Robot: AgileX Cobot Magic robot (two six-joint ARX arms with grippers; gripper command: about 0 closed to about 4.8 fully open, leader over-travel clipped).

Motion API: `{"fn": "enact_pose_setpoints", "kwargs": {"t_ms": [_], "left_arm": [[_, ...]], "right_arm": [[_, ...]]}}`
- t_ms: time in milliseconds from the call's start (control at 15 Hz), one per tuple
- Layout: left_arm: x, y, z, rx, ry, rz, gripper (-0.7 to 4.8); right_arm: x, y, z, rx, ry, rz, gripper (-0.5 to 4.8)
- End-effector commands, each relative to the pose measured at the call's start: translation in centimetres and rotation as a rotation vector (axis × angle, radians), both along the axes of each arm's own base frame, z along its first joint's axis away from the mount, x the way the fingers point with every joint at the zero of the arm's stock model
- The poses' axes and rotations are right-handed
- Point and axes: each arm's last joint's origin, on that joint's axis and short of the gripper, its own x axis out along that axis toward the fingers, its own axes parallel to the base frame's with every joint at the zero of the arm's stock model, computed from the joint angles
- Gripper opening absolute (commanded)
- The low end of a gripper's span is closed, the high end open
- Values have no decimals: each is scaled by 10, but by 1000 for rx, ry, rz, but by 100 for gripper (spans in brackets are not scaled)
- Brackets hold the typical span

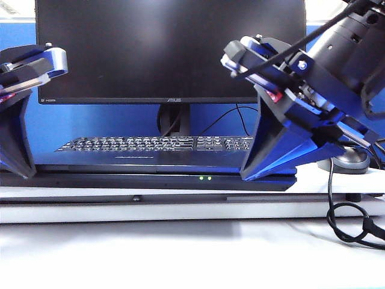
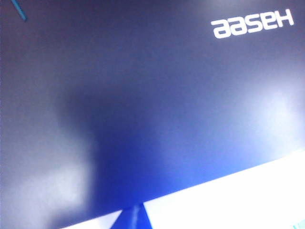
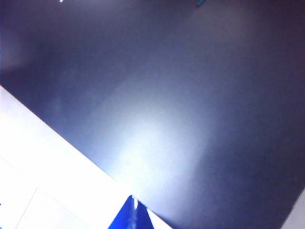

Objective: Open the lid of the black laptop.

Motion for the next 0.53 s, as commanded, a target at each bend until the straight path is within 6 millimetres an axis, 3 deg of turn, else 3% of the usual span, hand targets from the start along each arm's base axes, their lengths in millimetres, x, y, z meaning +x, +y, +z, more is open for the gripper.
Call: {"fn": "enact_pose_setpoints", "kwargs": {"t_ms": [67, 532], "left_arm": [[4, -2, 5, -22, -60, 1, -4], [6, -3, 6, -34, -83, 1, -4]], "right_arm": [[7, 0, 7, 33, -70, -44, -1], [12, -1, 11, 61, -96, -65, -1]]}}
